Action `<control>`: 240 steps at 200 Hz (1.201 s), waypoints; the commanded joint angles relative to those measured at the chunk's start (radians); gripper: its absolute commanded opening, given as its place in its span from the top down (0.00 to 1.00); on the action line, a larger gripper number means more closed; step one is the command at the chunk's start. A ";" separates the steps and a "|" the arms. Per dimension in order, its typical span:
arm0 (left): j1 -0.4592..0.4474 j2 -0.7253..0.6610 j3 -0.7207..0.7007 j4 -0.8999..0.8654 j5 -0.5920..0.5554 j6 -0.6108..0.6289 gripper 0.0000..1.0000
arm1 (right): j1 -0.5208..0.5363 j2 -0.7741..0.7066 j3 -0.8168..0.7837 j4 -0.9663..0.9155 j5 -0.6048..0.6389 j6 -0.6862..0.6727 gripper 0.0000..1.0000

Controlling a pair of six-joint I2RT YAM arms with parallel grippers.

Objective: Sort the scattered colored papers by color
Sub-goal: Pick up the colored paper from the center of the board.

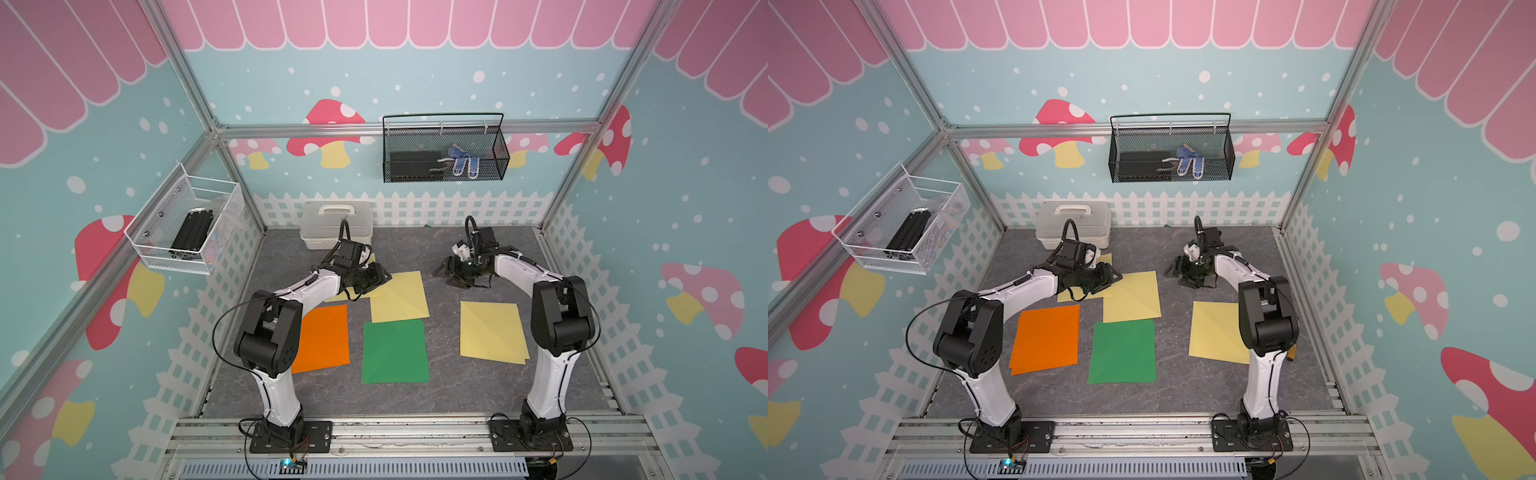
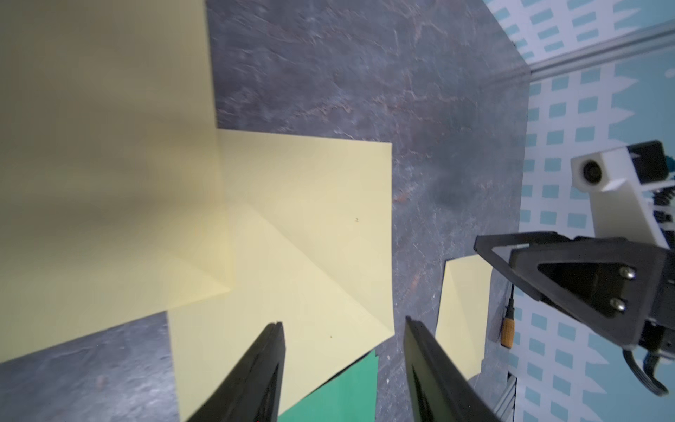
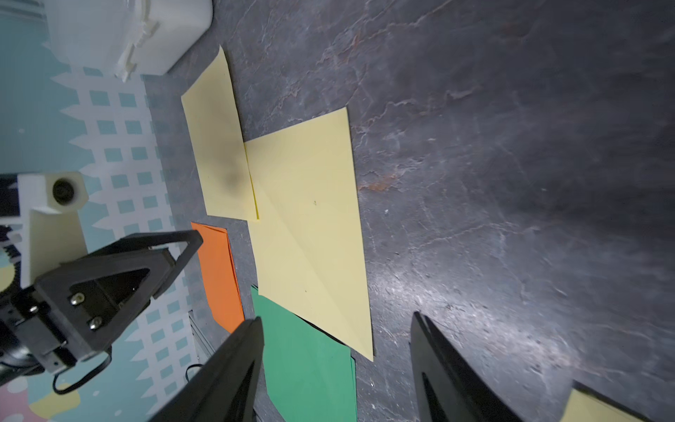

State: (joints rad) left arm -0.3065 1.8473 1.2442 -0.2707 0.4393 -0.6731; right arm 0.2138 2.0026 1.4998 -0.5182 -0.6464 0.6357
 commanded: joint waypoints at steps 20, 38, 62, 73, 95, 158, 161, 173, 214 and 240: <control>0.102 0.003 -0.028 -0.005 -0.038 0.009 0.45 | 0.117 0.085 0.184 -0.158 0.030 -0.105 0.35; 0.156 0.004 -0.032 -0.007 -0.051 0.001 0.45 | 0.180 0.165 0.327 -0.227 0.040 -0.139 0.40; 0.213 0.009 -0.021 -0.009 -0.051 0.000 0.45 | 0.244 0.307 0.541 -0.299 0.093 -0.137 0.72; 0.235 0.011 -0.016 -0.014 -0.054 0.001 0.45 | 0.271 0.382 0.658 -0.344 0.125 -0.144 0.79; 0.275 0.029 -0.014 -0.019 -0.042 -0.005 0.45 | 0.313 0.547 0.890 -0.421 0.151 -0.132 0.82; 0.342 0.040 -0.029 -0.017 -0.026 0.004 0.44 | 0.369 0.641 0.987 -0.330 0.150 -0.088 0.64; 0.347 0.040 -0.030 -0.016 -0.024 0.003 0.44 | 0.371 0.641 0.987 -0.330 0.155 -0.089 0.63; 0.359 0.038 -0.037 -0.011 -0.024 0.006 0.44 | 0.374 0.641 0.987 -0.330 0.173 -0.088 0.62; 0.413 0.059 -0.052 0.012 0.017 -0.001 0.44 | 0.374 0.665 0.986 -0.324 0.142 -0.062 0.58; 0.426 0.078 -0.056 0.013 0.006 -0.003 0.44 | 0.378 0.664 0.986 -0.320 0.126 -0.066 0.59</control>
State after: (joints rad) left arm 0.1093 1.8999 1.2079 -0.2668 0.4374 -0.6739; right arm 0.5827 2.6495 2.4653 -0.8410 -0.4953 0.5591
